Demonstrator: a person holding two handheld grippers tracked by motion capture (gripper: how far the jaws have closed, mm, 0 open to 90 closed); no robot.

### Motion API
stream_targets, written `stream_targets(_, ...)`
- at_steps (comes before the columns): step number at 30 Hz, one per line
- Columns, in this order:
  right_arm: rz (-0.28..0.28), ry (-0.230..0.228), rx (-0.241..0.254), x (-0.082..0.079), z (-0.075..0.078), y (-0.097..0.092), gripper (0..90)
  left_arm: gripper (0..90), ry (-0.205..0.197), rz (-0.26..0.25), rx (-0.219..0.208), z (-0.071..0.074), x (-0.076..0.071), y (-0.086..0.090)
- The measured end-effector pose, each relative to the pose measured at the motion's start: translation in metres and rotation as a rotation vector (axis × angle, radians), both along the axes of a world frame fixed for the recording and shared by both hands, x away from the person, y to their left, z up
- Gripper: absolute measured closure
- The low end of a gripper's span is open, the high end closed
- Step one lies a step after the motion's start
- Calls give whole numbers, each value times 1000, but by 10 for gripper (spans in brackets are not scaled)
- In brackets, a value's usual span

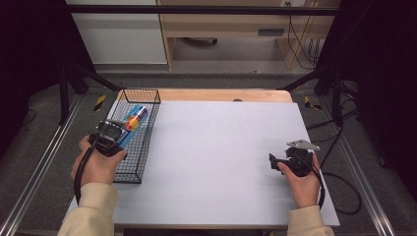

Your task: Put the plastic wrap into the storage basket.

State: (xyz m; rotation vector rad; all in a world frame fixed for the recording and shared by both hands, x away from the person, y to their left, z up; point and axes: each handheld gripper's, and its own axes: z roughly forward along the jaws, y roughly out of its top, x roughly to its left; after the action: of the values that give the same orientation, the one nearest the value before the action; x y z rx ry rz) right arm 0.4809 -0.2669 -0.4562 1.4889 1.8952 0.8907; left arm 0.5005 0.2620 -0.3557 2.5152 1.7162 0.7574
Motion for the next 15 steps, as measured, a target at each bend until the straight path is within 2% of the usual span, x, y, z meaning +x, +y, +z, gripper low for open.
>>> stream_targets(7,4,1,-3,0,-1,0,83,315,20,2,-2,-4,3,-1)
stream_targets(15,5,5,-2,1,-1,1,83,315,74,4,6,-13,9,0)
